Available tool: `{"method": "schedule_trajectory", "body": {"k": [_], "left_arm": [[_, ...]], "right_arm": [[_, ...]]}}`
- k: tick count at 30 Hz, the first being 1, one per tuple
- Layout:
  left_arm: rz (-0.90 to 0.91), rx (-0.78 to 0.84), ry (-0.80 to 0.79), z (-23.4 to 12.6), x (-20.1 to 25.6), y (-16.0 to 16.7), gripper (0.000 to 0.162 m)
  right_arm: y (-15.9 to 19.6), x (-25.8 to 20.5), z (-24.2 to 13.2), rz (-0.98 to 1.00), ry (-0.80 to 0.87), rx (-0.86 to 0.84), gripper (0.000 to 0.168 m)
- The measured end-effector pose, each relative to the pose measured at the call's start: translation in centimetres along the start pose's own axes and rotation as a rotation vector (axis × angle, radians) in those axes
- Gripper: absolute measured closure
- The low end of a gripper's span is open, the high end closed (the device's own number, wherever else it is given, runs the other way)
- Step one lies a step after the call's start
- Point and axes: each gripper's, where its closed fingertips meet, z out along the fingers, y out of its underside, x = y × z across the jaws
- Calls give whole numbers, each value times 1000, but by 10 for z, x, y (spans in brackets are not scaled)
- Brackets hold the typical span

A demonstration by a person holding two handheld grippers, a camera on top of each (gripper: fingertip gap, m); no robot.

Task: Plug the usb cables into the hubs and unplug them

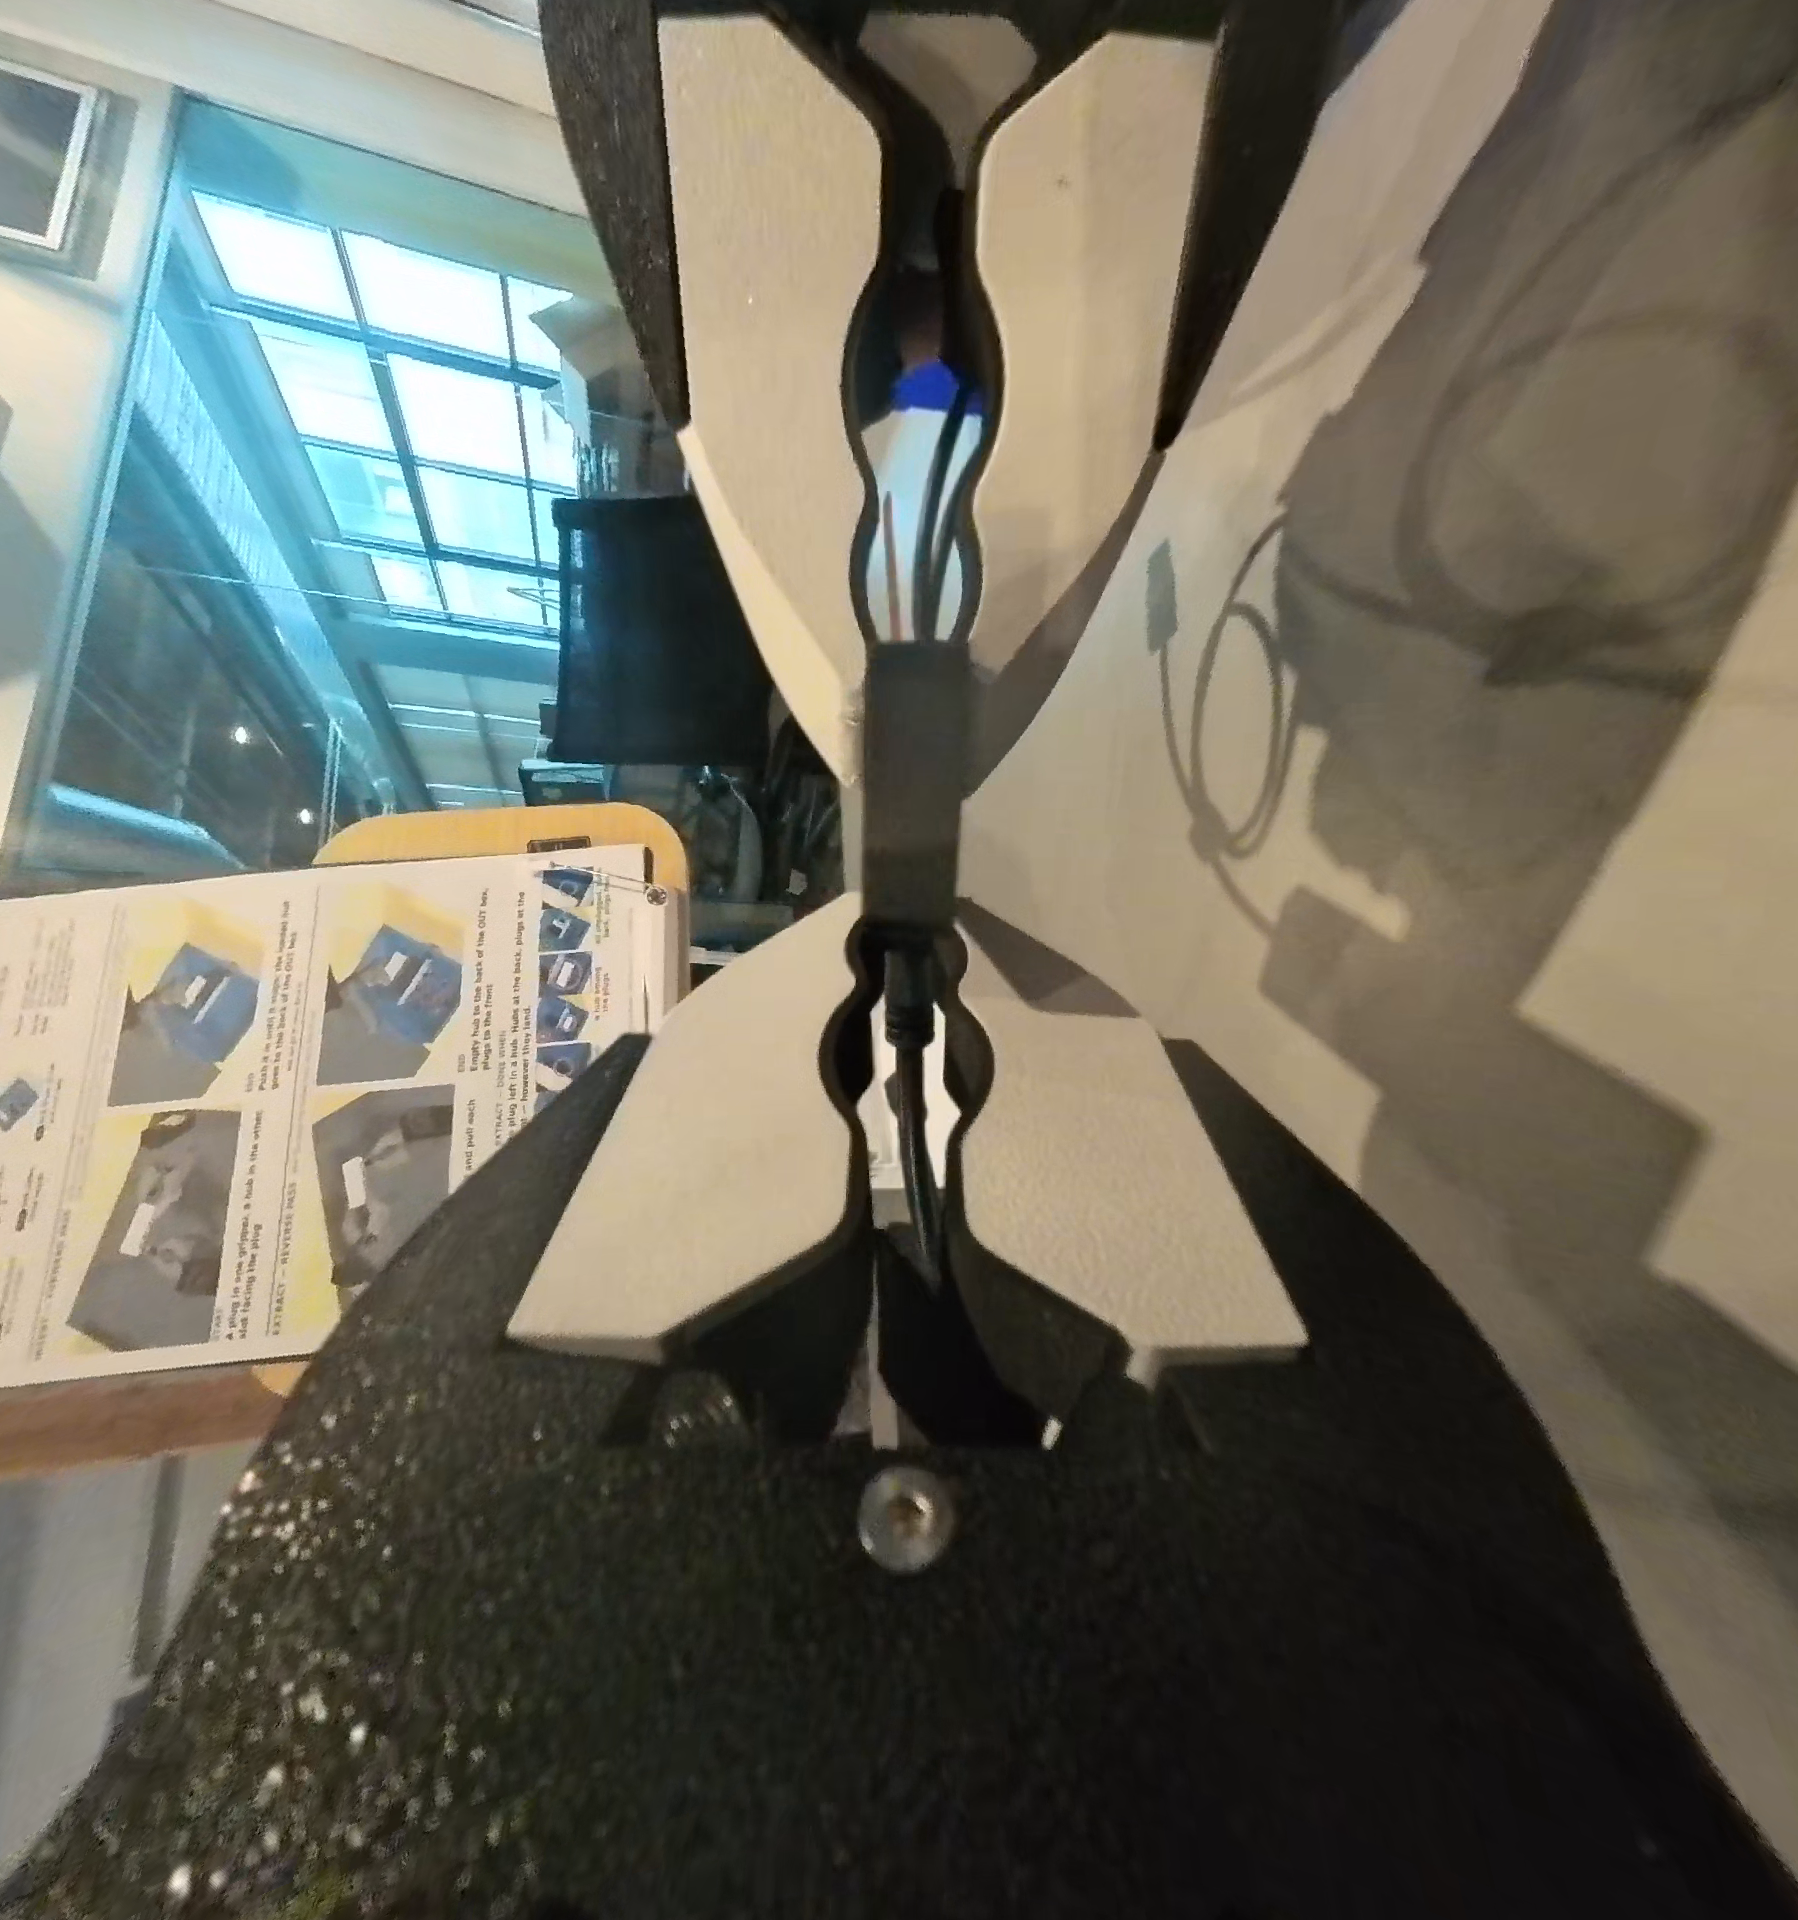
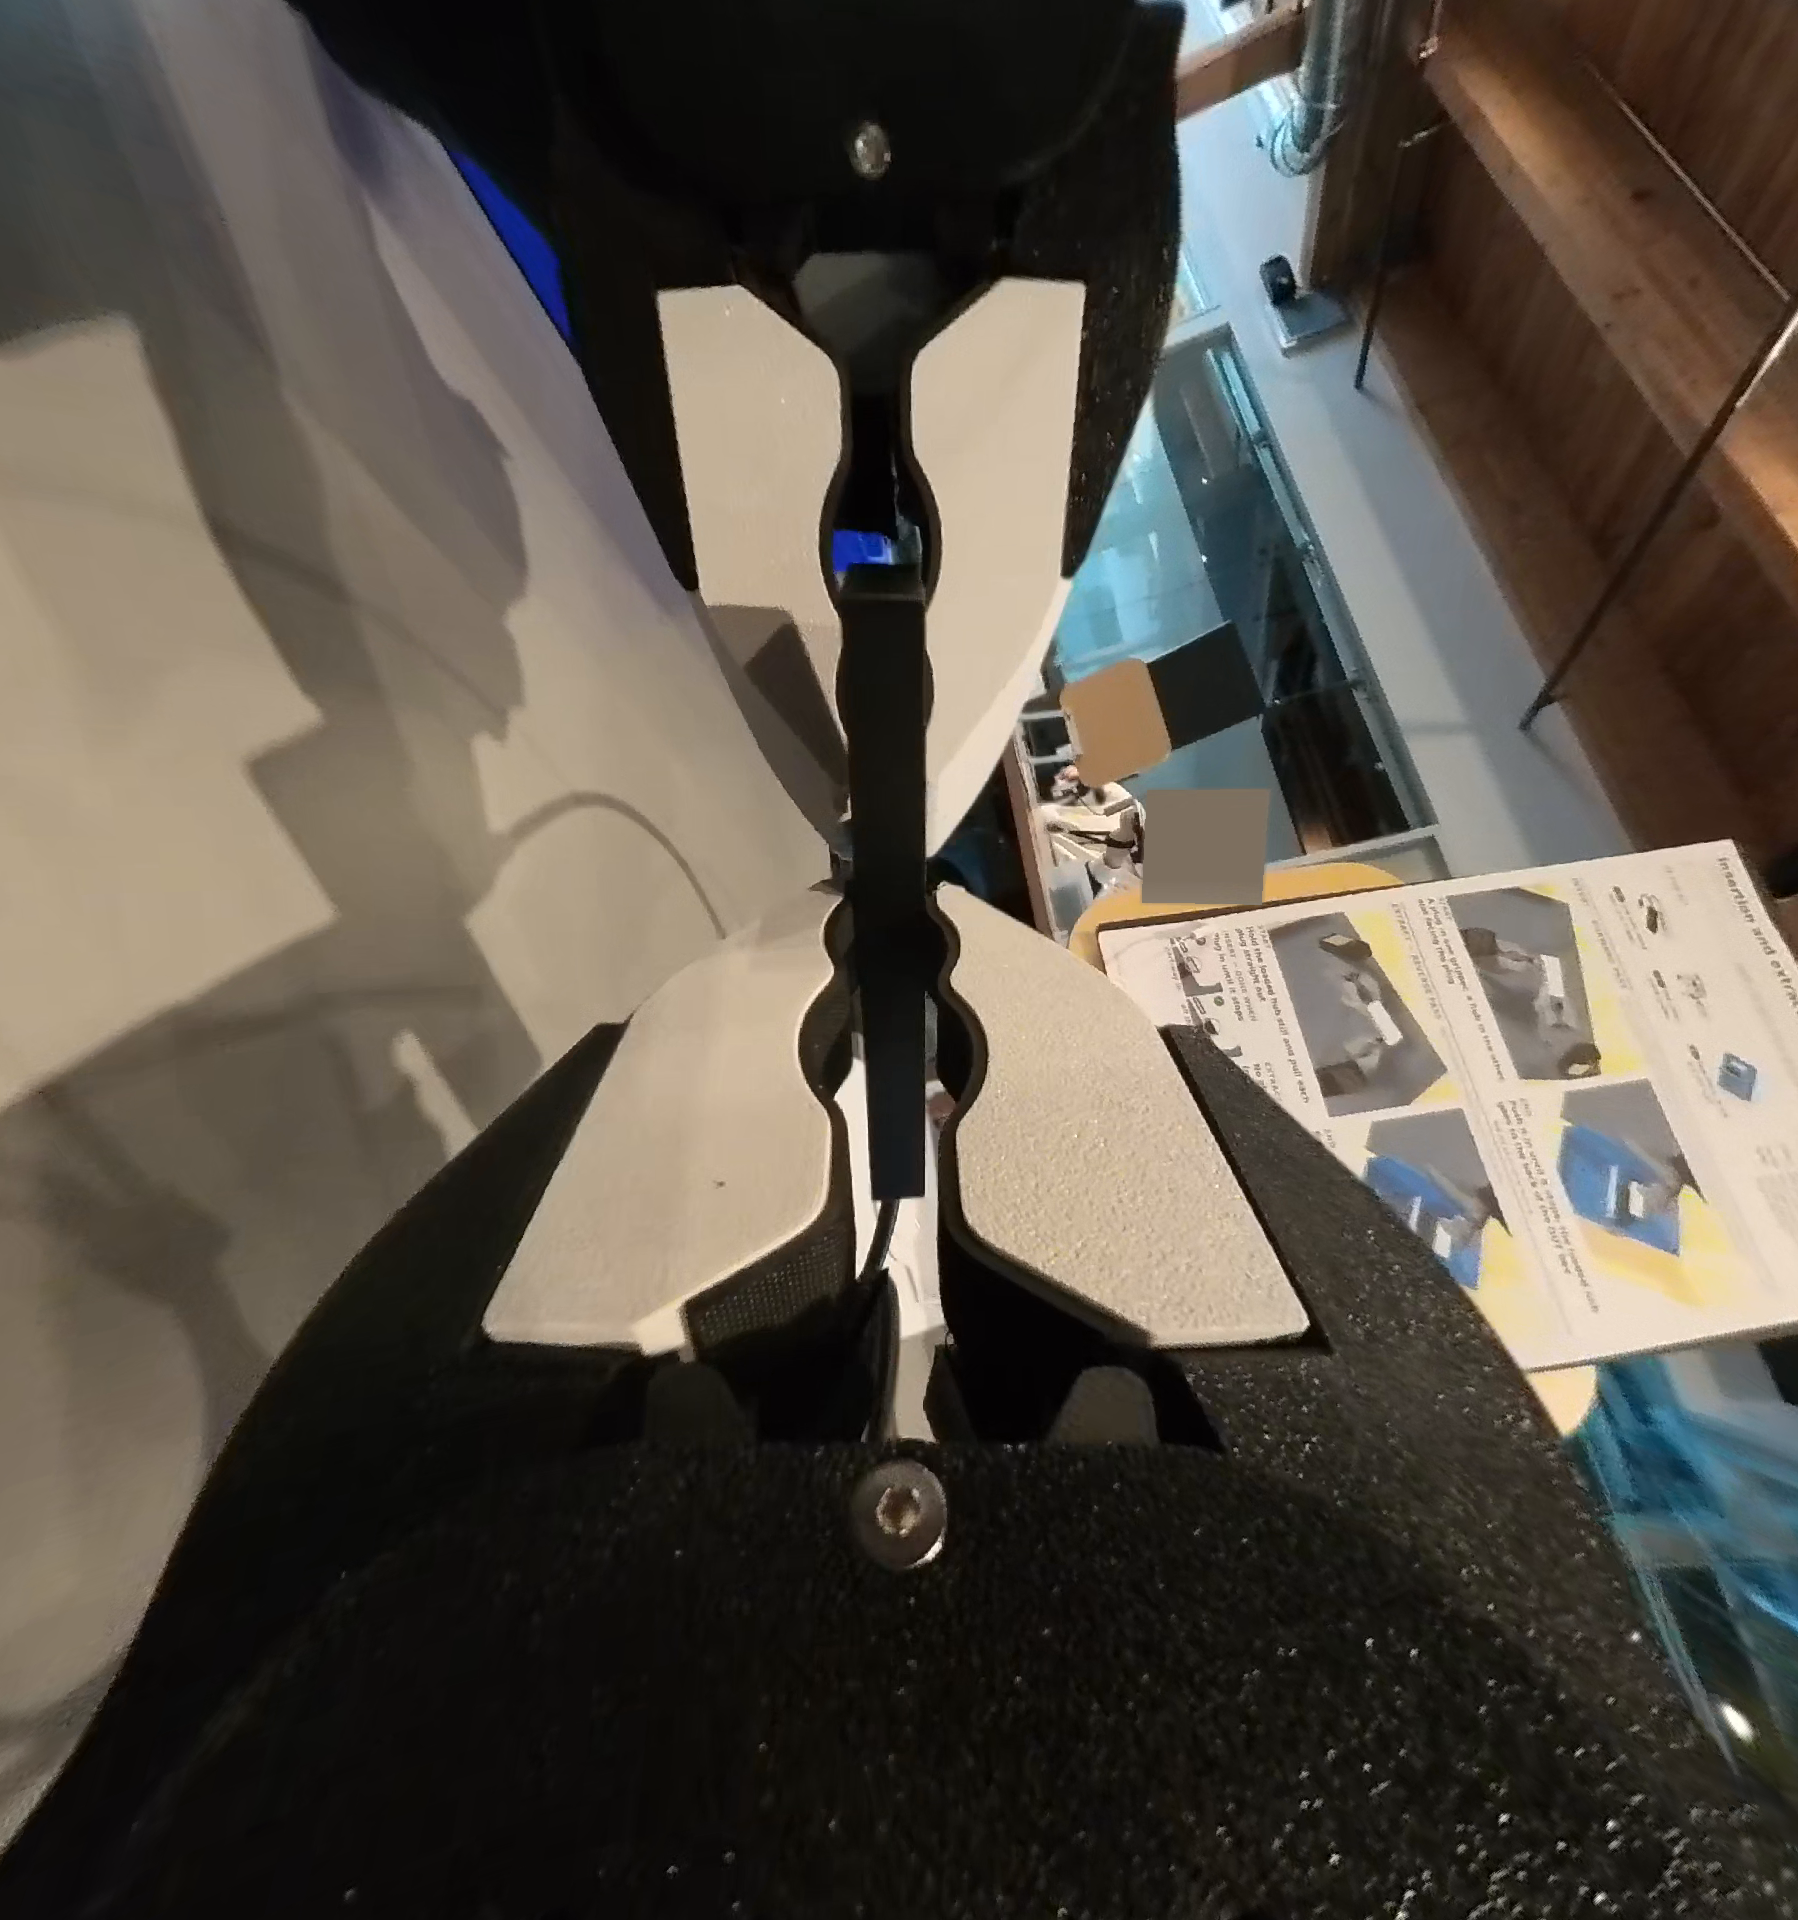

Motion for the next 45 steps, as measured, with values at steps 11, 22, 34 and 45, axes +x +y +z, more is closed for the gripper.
{"method": "schedule_trajectory", "body": {"k": [11, 22, 34, 45], "left_arm": [[47, -46, -11, 5, 4, 5, 155], [-258, -62, -151, -2, -43, 51, 109], [-544, -152, -283, -18, -78, 118, 110], [-609, -141, -279, -18, -79, 127, 113]], "right_arm": [[5, -4, 7, -18, -1, -48, 157], [21, 10, 10, -67, 151, -119, 157], [32, 170, -121, 379, 598, -258, 157], [122, 149, -273, 923, 528, -1043, 157]]}}
